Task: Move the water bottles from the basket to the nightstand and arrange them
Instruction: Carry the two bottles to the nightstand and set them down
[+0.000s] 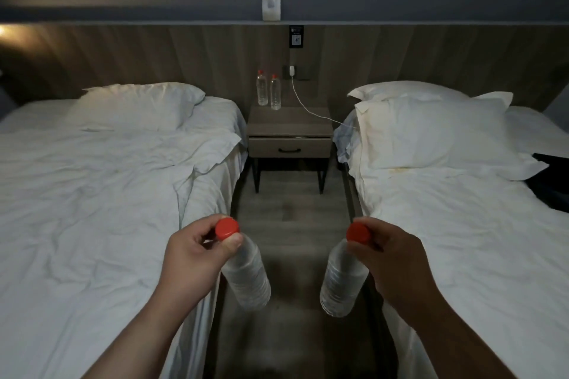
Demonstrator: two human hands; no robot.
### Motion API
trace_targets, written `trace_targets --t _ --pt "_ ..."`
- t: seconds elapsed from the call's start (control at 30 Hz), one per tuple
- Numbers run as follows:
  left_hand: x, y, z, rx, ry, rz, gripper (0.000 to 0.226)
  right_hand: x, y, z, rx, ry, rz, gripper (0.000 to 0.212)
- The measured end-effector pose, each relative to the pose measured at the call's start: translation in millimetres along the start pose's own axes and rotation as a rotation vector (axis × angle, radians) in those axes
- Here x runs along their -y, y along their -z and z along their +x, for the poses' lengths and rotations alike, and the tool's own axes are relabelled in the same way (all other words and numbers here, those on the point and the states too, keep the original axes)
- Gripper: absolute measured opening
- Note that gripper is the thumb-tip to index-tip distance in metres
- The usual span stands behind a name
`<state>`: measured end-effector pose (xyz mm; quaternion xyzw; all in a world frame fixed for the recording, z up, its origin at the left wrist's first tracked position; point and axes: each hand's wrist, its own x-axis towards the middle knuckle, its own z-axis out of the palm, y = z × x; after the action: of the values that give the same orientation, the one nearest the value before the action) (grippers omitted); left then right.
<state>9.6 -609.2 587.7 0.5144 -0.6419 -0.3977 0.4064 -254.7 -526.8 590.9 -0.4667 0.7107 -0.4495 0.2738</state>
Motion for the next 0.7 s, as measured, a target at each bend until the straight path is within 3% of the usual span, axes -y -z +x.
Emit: trace_targets --t 0.23,0.7 --pt "0.0 -7.9 52.4 -0.085 0.010 -0.010 0.015 3.4 -3.5 79.3 0.065 0.004 0.063 0.036" --pt "47.6 -37.0 242.5 -0.036 0.074 -0.045 0.028 4.7 -53.4 273.3 0.083 -0.018 0.033 0.035"
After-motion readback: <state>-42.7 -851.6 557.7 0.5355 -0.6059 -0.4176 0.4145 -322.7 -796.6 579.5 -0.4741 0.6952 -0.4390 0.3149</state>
